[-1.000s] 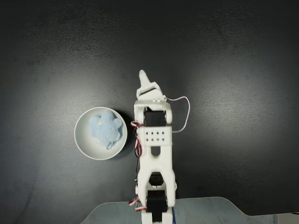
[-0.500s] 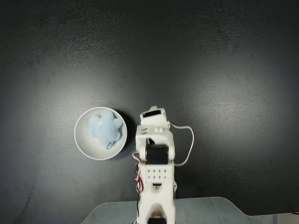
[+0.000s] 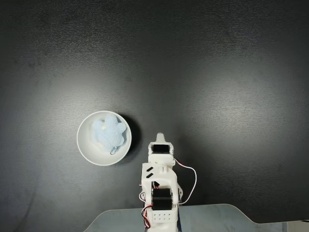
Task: Grasp a skyblue doll and put it in the white bowl.
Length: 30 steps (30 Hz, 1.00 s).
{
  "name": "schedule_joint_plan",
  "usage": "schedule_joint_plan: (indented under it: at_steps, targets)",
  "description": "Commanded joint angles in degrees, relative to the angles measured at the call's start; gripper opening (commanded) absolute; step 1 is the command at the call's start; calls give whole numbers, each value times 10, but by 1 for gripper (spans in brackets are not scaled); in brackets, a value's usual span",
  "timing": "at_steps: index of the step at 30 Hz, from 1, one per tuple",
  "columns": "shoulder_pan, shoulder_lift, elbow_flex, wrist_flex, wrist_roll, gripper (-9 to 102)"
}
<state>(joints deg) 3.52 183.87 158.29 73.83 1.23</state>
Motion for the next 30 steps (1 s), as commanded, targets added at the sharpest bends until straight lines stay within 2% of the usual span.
schedule_joint_plan:
  at_steps: [1, 7, 30]
  targets:
    - [8, 56, 35, -11, 4, -1]
    - [9, 75, 91, -14, 8, -1]
    - [8, 75, 92, -14, 2, -1]
